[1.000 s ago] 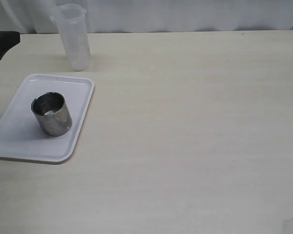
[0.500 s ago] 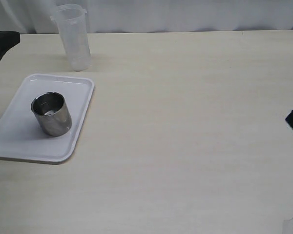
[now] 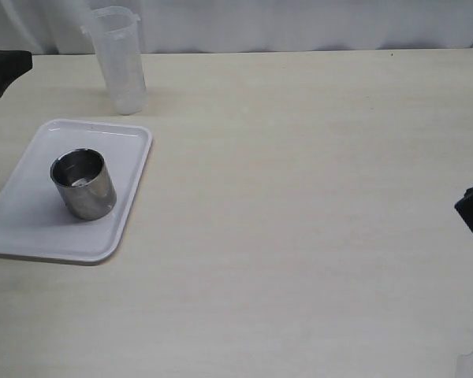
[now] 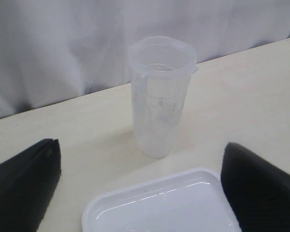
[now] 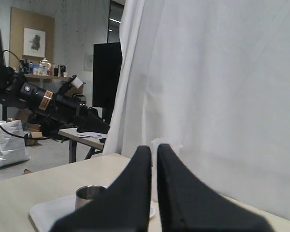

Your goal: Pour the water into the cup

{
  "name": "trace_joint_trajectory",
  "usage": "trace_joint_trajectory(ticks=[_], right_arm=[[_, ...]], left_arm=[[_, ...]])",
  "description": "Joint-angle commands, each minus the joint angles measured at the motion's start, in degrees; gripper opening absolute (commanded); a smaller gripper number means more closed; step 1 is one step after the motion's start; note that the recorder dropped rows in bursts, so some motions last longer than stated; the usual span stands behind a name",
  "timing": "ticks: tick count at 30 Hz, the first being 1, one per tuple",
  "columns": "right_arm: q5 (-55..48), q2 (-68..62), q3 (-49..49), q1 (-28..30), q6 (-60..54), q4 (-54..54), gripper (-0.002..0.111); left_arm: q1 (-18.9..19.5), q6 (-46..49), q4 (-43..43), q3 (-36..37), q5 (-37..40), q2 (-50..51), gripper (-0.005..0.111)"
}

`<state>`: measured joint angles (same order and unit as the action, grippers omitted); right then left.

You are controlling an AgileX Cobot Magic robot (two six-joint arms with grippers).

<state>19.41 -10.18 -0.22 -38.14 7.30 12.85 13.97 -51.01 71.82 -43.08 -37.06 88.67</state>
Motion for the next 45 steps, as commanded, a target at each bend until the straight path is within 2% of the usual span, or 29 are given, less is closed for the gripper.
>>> trace_joint_trajectory(ticks=[1, 8, 13, 19, 28, 38, 41, 45], right_arm=[[0.6, 0.3, 0.2, 0.2, -4.8, -4.3, 0.004], [0.4, 0.3, 0.2, 0.2, -15.8, -17.4, 0.004], [-0.6, 0.7, 0.2, 0.2, -16.1, -17.6, 0.004], [-9.3, 7.3, 0.2, 2.6, -15.9, -18.4, 0.004], [-15.3, 10.2, 0.2, 11.6, -15.6, -17.9, 0.004], [-15.4, 10.2, 0.2, 32.3, -15.5, -17.9, 0.004], [-15.4, 10.2, 0.2, 34.9, -15.5, -14.1, 0.004], [-15.4, 10.2, 0.2, 35.6, -15.5, -12.3, 0.004]], left_arm=[[0.0, -0.3, -0.3, 0.3, -0.5, -0.4, 0.084], [0.0, -0.3, -0.3, 0.3, -0.5, -0.4, 0.084], [0.0, -0.3, -0.3, 0.3, -0.5, -0.4, 0.084], [0.0, -0.3, -0.3, 0.3, -0.5, -0.4, 0.084], [0.0, -0.3, -0.3, 0.3, -0.5, -0.4, 0.084], [0.0, -0.3, -0.3, 0.3, -0.6, -0.4, 0.084], [0.0, -0.3, -0.3, 0.3, -0.6, -0.4, 0.084], [0.0, -0.3, -0.3, 0.3, -0.6, -0.4, 0.084]])
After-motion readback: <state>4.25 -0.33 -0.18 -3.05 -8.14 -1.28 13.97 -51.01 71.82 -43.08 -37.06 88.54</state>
